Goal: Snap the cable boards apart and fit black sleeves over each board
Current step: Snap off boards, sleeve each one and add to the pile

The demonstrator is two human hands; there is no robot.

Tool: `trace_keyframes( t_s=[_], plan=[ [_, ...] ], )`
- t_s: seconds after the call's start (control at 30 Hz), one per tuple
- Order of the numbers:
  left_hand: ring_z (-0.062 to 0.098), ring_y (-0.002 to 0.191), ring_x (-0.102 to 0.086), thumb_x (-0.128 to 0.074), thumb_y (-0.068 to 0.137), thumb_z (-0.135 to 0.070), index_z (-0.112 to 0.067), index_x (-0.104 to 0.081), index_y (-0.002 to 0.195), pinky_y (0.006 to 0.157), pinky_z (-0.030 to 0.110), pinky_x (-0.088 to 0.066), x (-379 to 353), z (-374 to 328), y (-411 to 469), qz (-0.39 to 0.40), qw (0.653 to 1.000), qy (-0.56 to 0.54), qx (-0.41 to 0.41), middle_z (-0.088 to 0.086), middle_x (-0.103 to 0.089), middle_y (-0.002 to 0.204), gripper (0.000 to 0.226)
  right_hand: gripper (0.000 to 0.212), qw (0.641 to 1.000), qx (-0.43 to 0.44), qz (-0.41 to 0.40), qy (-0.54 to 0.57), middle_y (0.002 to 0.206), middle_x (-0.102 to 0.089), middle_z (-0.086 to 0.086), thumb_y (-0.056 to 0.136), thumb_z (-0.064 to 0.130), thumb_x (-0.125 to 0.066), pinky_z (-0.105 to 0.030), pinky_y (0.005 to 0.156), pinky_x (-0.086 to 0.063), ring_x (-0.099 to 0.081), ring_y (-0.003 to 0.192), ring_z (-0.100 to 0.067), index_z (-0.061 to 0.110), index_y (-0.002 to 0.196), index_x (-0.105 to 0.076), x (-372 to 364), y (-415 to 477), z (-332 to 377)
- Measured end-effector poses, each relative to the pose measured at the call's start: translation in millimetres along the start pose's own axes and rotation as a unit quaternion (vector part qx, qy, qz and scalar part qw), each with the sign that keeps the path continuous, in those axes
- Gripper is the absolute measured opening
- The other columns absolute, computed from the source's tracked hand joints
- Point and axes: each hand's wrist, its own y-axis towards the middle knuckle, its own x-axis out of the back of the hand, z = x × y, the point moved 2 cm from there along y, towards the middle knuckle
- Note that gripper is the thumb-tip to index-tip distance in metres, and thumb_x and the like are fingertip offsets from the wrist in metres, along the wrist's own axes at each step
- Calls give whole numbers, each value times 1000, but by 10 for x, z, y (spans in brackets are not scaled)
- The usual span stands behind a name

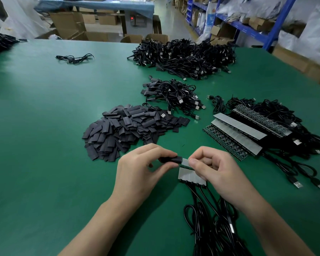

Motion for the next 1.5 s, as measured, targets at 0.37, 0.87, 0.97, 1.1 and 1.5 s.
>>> trace_keyframes(
  t_s=[0.37,0.87,0.97,1.1,1.5],
  plan=[
    [1,87,-67,-79,86,-44,-29,-80,99,69,26,-54,22,37,17,75,996,52,-15,-18,-73,95,19,17,999,-34,9,-2,58,-54,8,100,21,-65,-37,61,-37,-44,59,-15,23,83,-69,8,9,-64],
    [-1,82,-65,-78,85,-41,-32,-78,96,66,24,-52,3,-3,-4,64,997,49,13,-20,-71,89,14,9,997,-50,46,42,83,-77,-7,101,13,-64,-19,72,-53,-68,73,-14,19,108,-66,44,14,-65],
    [-3,83,-64,-76,85,-44,-33,-78,95,67,17,-47,10,-2,1,63,997,45,22,-22,-70,90,15,11,999,-49,20,4,89,-76,0,100,18,-66,-27,80,-56,-72,83,-20,26,102,-73,119,18,-78],
    [-1,84,-65,-82,85,-39,-31,-79,96,67,19,-49,11,4,-3,64,996,51,20,-21,-71,91,14,19,986,-38,23,-159,79,-72,8,94,44,-67,-18,60,-44,-56,60,-1,28,85,-74,172,21,-98],
    [2,82,-67,-82,85,-40,-31,-79,97,66,29,-56,-20,-29,-16,79,995,59,-15,-17,-73,91,15,17,993,-34,27,-112,67,-67,8,96,35,-70,-33,68,-49,-59,64,-6,32,80,-72,72,4,-51]
  ],
)
